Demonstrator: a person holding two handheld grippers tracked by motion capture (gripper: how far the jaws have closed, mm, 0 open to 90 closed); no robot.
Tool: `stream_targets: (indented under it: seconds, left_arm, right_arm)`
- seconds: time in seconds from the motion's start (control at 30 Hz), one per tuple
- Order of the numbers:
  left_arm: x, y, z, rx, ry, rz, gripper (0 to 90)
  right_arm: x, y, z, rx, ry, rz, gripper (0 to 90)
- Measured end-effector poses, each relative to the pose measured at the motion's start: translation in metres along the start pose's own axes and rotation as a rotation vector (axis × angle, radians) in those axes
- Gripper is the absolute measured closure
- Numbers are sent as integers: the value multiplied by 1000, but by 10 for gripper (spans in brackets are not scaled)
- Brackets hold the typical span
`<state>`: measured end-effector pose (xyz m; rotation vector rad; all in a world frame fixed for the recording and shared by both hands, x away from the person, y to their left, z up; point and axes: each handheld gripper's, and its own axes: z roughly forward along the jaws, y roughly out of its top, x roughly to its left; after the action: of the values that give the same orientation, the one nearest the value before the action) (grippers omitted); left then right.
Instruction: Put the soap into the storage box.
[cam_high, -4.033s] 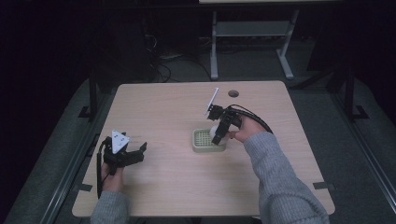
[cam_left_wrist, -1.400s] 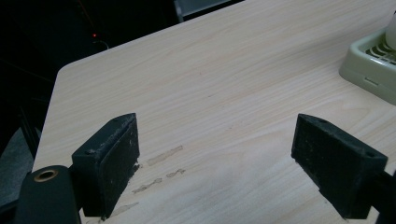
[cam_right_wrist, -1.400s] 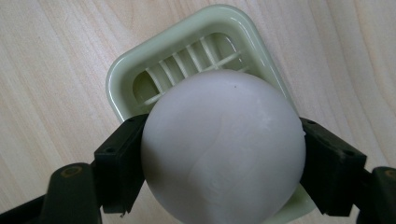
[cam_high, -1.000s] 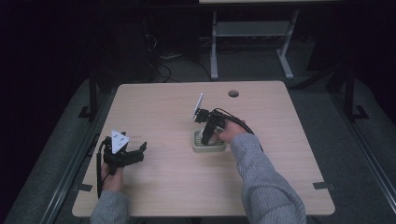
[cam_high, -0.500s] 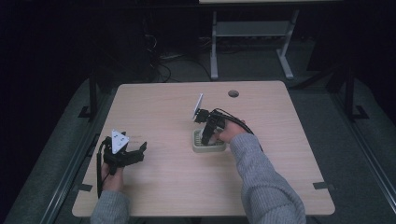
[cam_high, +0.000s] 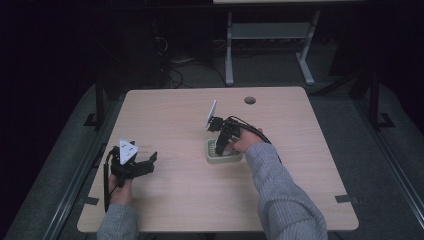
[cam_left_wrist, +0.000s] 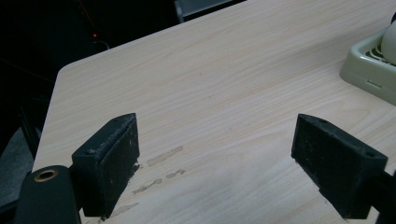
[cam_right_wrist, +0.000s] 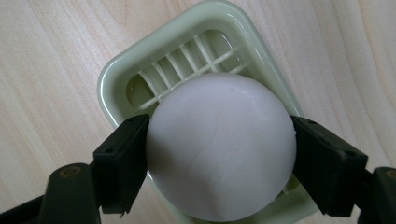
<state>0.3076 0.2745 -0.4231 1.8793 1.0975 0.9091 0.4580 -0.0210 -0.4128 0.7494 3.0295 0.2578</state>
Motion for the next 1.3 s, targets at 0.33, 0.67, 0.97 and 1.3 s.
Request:
stream_targets:
  seconds: [0.33,0.67,0.97,1.3]
  left_arm:
    - [-1,0,0,-3,0,4,149]
    - [-1,1,0,0,-4,7,148]
    - [-1,0,0,2,-2,8,148]
    - [-1,1,-1,3,-1,11,148]
  right_arm:
    - [-1,-4,-9,-19,4,17,208]
    - [-3,-16,-19,-65,14,47,197]
    - [-4,-26,-27,-86,23,63,195]
    - [-5,-36,-37,-115,38,80,194]
